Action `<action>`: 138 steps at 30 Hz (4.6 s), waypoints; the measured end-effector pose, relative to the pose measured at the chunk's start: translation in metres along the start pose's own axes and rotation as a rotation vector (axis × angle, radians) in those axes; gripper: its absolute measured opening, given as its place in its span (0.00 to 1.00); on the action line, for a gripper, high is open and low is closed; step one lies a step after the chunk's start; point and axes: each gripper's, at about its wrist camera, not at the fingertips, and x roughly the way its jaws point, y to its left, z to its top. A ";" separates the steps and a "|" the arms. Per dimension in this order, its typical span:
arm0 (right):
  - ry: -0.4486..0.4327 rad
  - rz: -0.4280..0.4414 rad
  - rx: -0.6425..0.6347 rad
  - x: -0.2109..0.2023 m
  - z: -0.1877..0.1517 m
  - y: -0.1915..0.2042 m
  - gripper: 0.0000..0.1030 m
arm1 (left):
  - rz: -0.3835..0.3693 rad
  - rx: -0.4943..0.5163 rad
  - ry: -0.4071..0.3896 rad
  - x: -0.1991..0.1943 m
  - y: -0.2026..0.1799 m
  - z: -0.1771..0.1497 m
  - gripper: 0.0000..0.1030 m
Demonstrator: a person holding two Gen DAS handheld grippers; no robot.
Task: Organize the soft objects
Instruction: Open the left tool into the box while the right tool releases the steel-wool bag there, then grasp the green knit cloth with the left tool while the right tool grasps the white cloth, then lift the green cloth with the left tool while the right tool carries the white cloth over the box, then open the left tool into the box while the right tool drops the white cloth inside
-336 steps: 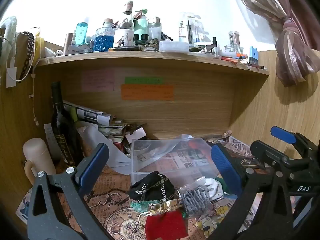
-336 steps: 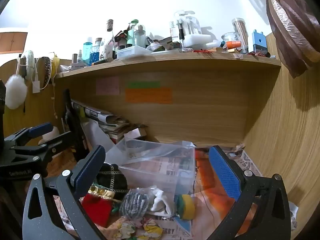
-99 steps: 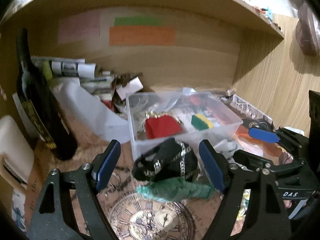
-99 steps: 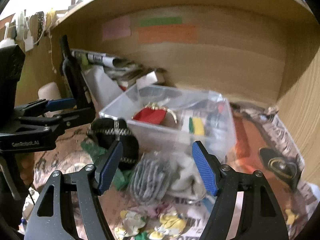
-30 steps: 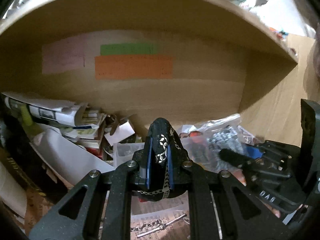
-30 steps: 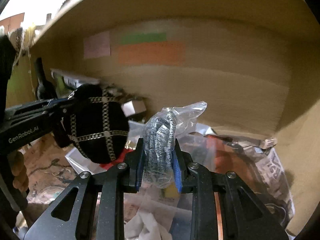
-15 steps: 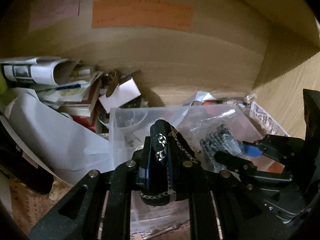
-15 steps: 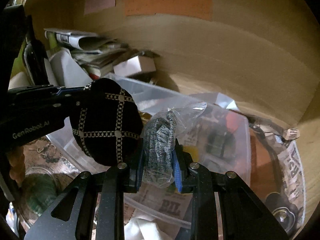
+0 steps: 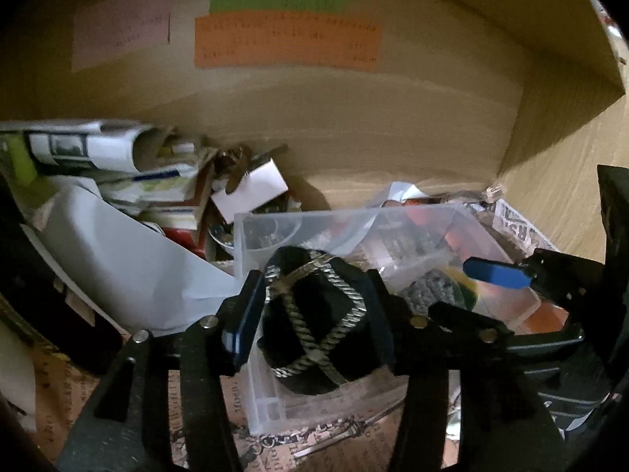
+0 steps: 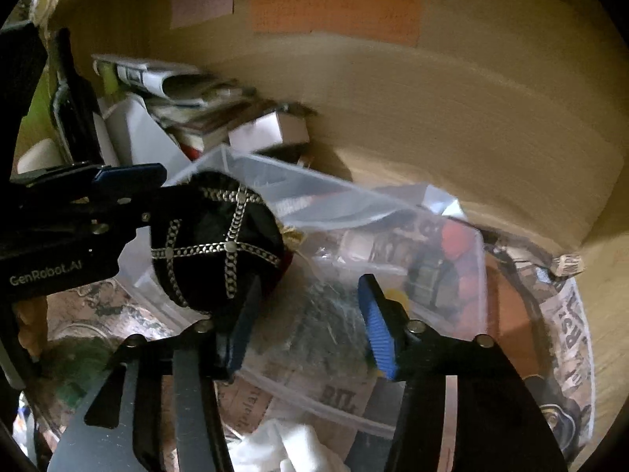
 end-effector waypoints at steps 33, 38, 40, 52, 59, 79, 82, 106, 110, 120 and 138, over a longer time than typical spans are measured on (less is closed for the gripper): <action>-0.120 0.004 0.123 -0.095 -0.077 0.009 0.71 | -0.007 -0.009 0.043 -0.071 -0.017 -0.104 0.91; -0.052 0.001 0.143 -0.074 -0.088 0.003 0.71 | -0.001 -0.060 0.102 -0.063 -0.007 -0.124 0.91; -0.029 0.009 0.163 -0.065 -0.091 -0.003 0.71 | -0.007 -0.077 0.130 -0.057 -0.003 -0.132 0.91; 0.070 0.075 0.166 -0.032 -0.102 -0.006 0.65 | -0.005 -0.099 0.142 -0.048 0.001 -0.153 0.59; 0.067 0.080 0.153 -0.029 -0.103 -0.003 0.32 | -0.034 -0.121 0.136 -0.050 0.002 -0.151 0.41; -0.164 0.011 0.078 -0.094 -0.070 0.008 0.17 | -0.024 -0.101 -0.088 -0.095 -0.001 -0.086 0.36; -0.211 -0.001 0.066 -0.104 -0.058 0.008 0.17 | -0.019 -0.099 -0.125 -0.098 0.003 -0.070 0.36; -0.248 -0.043 0.125 -0.060 0.005 -0.026 0.17 | 0.011 0.009 -0.070 -0.012 -0.018 0.002 0.37; -0.179 -0.039 0.118 -0.040 0.000 -0.028 0.17 | 0.024 0.034 -0.024 0.007 -0.020 -0.004 0.37; -0.033 -0.036 0.072 -0.009 -0.018 -0.025 0.20 | 0.044 0.095 0.032 0.026 -0.028 -0.014 0.43; -0.113 -0.068 0.065 -0.053 -0.018 -0.019 0.59 | 0.018 0.044 -0.020 -0.022 -0.019 -0.009 0.72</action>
